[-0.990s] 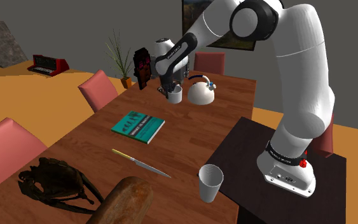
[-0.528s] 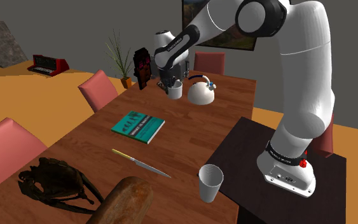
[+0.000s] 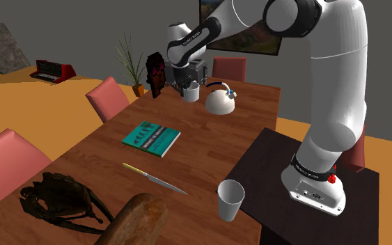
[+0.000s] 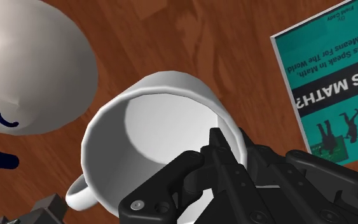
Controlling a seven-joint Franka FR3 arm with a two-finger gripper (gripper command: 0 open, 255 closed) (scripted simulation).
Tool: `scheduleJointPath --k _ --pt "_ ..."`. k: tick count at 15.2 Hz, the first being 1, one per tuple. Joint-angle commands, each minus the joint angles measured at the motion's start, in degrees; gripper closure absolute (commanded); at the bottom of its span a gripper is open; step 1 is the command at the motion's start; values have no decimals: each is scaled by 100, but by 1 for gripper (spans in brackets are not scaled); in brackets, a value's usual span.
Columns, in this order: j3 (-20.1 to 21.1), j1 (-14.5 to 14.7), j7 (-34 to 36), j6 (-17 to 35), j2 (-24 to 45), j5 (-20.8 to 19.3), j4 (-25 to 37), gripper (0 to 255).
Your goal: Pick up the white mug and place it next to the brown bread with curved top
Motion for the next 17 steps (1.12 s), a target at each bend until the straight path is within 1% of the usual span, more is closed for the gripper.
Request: scheduleJointPath --k 1,8,12,17 --pt "3 1 -8 -144 -79 6 64 255" --pt "8 1 -35 -569 -275 22 293 255" --pt "122 245 364 -315 -883 -33 -591 255" --pt "319 546 900 -98 -1549 -74 -1505 255"
